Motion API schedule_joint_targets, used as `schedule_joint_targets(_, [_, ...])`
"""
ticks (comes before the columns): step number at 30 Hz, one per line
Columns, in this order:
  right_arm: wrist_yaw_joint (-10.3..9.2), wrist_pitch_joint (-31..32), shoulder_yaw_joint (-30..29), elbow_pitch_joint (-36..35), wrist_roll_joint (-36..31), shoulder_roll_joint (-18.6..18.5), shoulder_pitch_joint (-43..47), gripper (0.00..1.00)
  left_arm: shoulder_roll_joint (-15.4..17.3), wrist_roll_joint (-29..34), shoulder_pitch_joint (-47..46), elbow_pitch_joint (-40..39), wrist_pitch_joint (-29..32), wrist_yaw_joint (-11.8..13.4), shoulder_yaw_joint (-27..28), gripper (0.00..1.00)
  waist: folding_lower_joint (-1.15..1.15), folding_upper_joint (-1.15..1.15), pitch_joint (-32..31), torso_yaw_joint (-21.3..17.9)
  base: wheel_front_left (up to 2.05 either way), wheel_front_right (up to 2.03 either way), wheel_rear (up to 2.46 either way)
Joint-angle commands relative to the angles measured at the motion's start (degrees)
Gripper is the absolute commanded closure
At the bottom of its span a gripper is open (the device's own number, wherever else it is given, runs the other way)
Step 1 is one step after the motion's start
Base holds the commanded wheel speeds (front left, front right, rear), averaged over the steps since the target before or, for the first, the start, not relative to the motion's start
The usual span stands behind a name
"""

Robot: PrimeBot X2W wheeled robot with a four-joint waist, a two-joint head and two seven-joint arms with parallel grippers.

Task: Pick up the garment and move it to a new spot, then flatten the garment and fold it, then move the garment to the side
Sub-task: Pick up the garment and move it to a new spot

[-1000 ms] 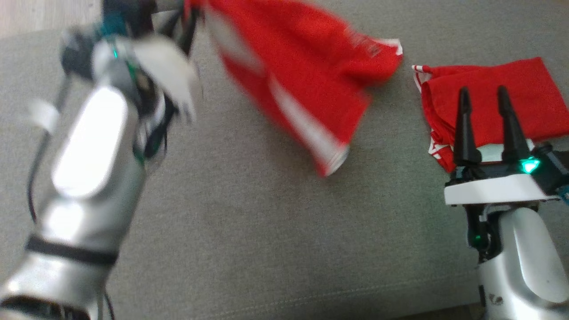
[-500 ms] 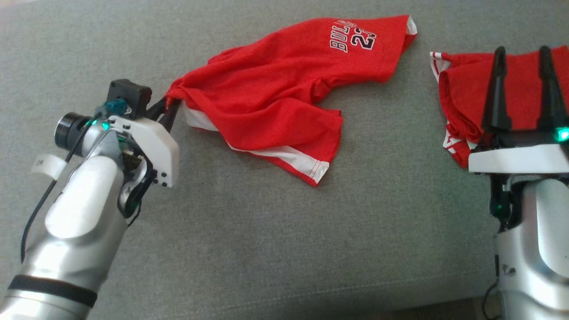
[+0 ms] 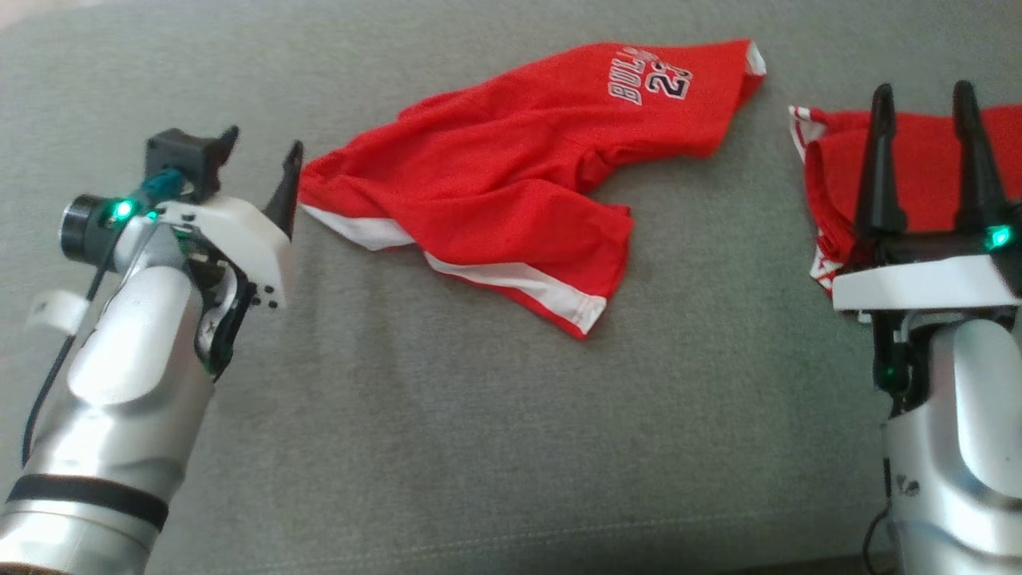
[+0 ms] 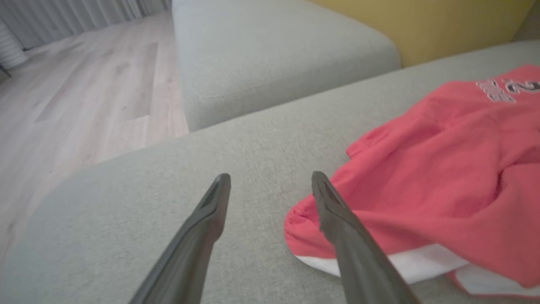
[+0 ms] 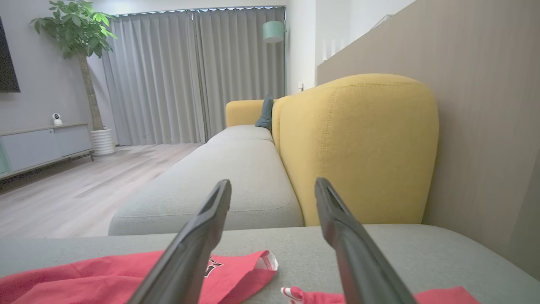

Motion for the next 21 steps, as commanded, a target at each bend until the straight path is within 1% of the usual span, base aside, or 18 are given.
schedule_joint_targets(1, [-0.04,0.2,1.5,-1.4,-0.2,0.0,0.3,0.00,2.4,-0.6,-1.9,-2.1,-1.6,0.8,2.7,0.00,0.00,0.00,-1.6,1.6,0.00,0.00,0.00])
schedule_joint_targets(7, [-0.04,0.3,2.9,-0.6,0.7,0.0,3.1,0.00,3.0,-3.0,3.2,-7.8,-6.2,2.7,5.2,0.00,0.00,0.00,-5.3,5.0,0.00,0.00,0.00])
schedule_joint_targets(13, [-0.04,0.1,5.4,0.6,2.8,0.0,7.2,0.00,3.0,-4.9,13.6,-18.5,-9.1,6.3,8.4,0.00,0.00,0.00,-8.9,7.6,0.00,0.00,0.00])
schedule_joint_targets(17, [-0.04,-0.2,6.9,1.2,4.5,0.0,10.2,0.00,1.6,-5.5,22.1,-26.4,-9.6,9.5,11.4,0.00,0.00,0.00,-10.9,8.5,0.00,0.00,0.00])
schedule_joint_targets(19, [-0.04,-0.3,7.6,1.3,5.1,0.0,11.5,0.00,1.0,-3.6,26.0,-31.4,-9.7,11.1,13.0,0.00,0.00,0.00,-11.3,8.6,0.00,0.00,0.00])
schedule_joint_targets(21, [-0.04,-0.4,8.4,1.4,5.4,0.0,12.4,0.00,-0.2,-2.2,30.0,-35.6,-9.7,12.1,15.0,0.00,0.00,0.00,-11.4,8.4,0.00,0.00,0.00])
